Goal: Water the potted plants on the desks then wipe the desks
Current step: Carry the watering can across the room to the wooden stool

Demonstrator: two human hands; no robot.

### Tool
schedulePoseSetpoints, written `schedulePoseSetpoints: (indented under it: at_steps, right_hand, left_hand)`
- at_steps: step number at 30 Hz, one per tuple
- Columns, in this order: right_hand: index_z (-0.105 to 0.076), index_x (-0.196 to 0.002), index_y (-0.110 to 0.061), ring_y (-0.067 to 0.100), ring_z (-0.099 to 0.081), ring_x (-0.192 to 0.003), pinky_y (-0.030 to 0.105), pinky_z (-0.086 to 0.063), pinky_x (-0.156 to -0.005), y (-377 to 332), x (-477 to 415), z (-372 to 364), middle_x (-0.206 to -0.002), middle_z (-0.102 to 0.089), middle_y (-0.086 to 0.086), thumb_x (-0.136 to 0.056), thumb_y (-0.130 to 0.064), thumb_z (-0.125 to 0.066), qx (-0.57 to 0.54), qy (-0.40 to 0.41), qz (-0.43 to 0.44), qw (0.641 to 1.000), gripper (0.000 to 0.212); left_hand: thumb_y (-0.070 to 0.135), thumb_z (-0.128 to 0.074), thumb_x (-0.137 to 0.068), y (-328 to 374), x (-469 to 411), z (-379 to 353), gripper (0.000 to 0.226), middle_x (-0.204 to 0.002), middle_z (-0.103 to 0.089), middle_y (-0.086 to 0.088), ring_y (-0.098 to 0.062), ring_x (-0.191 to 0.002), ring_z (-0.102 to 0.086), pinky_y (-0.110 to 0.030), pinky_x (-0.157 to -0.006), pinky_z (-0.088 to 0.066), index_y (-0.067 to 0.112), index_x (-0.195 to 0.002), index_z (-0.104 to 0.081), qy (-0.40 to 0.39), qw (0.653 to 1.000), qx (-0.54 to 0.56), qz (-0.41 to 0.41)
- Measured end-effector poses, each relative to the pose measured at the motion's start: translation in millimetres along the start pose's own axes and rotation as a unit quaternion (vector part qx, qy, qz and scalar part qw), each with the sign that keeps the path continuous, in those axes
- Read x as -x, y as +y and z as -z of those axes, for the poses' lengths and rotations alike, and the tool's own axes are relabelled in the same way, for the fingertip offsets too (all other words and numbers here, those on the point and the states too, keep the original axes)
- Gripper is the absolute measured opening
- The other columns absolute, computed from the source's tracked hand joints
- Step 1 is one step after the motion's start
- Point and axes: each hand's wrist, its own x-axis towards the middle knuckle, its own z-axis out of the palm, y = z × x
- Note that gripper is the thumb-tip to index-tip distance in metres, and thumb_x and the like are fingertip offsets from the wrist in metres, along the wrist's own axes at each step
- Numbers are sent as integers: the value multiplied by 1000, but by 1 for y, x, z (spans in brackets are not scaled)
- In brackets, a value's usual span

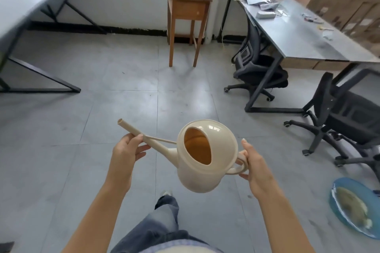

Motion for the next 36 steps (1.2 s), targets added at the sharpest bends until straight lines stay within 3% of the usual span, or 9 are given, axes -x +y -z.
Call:
schedulePoseSetpoints:
  at_steps: [6, 12, 18, 23, 29, 33, 36]
  right_hand:
    - [-38, -54, -18, 15, -50, -79, 40, -37, -91, -63, -101, -28, -70, -45, 3, -86, -49, -45, -18, 12, -4, 1000, 45]
    - [-34, -51, -18, 16, -44, -71, 35, -36, -77, -126, -195, -47, -63, -42, 3, -87, -48, -43, -16, 24, -7, 1000, 48]
    - [-32, -51, -19, 16, -43, -69, 37, -35, -81, -189, -305, -50, -58, -40, 0, -88, -47, -43, -8, 12, 8, 1000, 48]
    - [-35, -56, -16, 15, -52, -67, 35, -38, -85, -256, -393, -41, -62, -46, 4, -89, -45, -41, 10, -27, 16, 999, 44]
    - [-38, -55, -14, 8, -57, -49, 33, -41, -81, -329, -489, -40, -46, -54, -6, -91, -40, -42, 11, -34, 35, 999, 45]
    - [-40, -56, -14, 16, -51, -74, 37, -38, -88, -362, -553, -46, -64, -53, 3, -88, -43, -45, 5, -22, 24, 999, 44]
    - [-41, -56, -15, 17, -49, -79, 39, -36, -90, -387, -600, -57, -65, -52, 1, -88, -44, -46, 3, -13, 18, 1000, 43]
  left_hand:
    - [16, -48, -92, 39, -125, -40, 19, -91, -64, -3, -22, -91, -64, -28, -76, -48, 8, -108, -54, 13, 998, -45, -40]
    - [9, -51, -90, 68, -224, -84, 10, -83, -65, -1, -20, -80, -65, -29, -73, -52, 9, -100, -55, 48, 996, -50, -58]
    - [7, -56, -87, 80, -326, -136, 7, -80, -66, -2, -6, -60, -68, -15, -54, -53, 14, -89, -57, 88, 992, -46, -73]
    - [6, -59, -86, 104, -403, -191, 12, -81, -67, -4, -7, -61, -70, -15, -52, -53, 18, -83, -58, 110, 989, -41, -92]
    - [6, -59, -85, 129, -492, -248, 9, -81, -67, -5, -6, -60, -69, -15, -51, -53, 15, -85, -59, 139, 984, -33, -102]
    - [5, -59, -85, 136, -553, -278, 13, -81, -66, -5, -6, -58, -69, -14, -51, -53, 18, -82, -58, 144, 985, -22, -97]
    - [6, -59, -85, 143, -606, -293, 12, -80, -66, -5, -5, -57, -69, -14, -50, -53, 17, -83, -58, 146, 985, -14, -96]
